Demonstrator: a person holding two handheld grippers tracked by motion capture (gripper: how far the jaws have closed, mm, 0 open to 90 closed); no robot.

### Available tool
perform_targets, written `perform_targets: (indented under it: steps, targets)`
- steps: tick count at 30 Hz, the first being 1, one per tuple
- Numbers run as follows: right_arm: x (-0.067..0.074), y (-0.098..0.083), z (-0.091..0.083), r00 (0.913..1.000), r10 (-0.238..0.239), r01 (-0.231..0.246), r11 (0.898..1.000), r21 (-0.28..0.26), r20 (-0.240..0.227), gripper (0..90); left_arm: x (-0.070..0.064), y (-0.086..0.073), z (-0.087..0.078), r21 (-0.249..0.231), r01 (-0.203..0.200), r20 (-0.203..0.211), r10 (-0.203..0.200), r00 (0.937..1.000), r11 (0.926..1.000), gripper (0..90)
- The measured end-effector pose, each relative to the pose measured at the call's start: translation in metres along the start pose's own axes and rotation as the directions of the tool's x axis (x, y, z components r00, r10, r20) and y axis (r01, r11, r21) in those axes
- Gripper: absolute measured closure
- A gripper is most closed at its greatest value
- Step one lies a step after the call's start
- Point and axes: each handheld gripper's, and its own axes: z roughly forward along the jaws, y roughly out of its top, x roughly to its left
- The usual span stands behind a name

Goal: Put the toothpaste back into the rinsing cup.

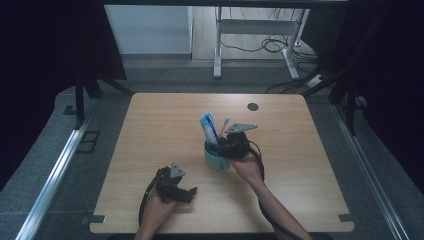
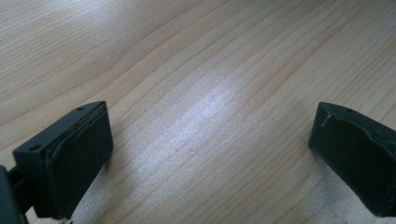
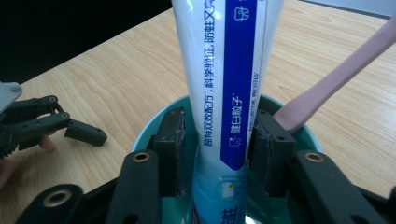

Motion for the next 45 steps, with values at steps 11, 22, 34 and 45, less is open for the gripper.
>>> perform_targets:
  steps: [11, 22, 34, 45]
  targets:
    - [0.002, 0.004, -0.007, 0.9995, -0.031, 0.031, 0.999, 0.022, 0.004, 47.7, 0.0, 0.0, 0.0, 0.0, -0.001, 0.0, 0.001, 1.0, 1.0, 0.0]
    - [0.006, 0.009, -0.013, 0.9967, -0.081, 0.08, 0.995, 0.052, 0.007, 37.3, 0.0, 0.0, 0.0, 0.002, -0.003, 0.0, 0.003, 1.0, 1.0, 0.0]
    - [0.009, 0.012, -0.02, 0.996, -0.089, 0.088, 0.993, 0.079, 0.009, 20.5, 0.0, 0.0, 0.0, 0.002, -0.004, 0.0, 0.004, 1.0, 1.0, 0.0]
    - [0.015, 0.011, -0.03, 0.99, -0.14, 0.137, 0.984, 0.111, 0.021, 13.0, 0.0, 0.0, 0.0, 0.003, -0.004, 0.0, 0.004, 1.0, 1.0, 0.0]
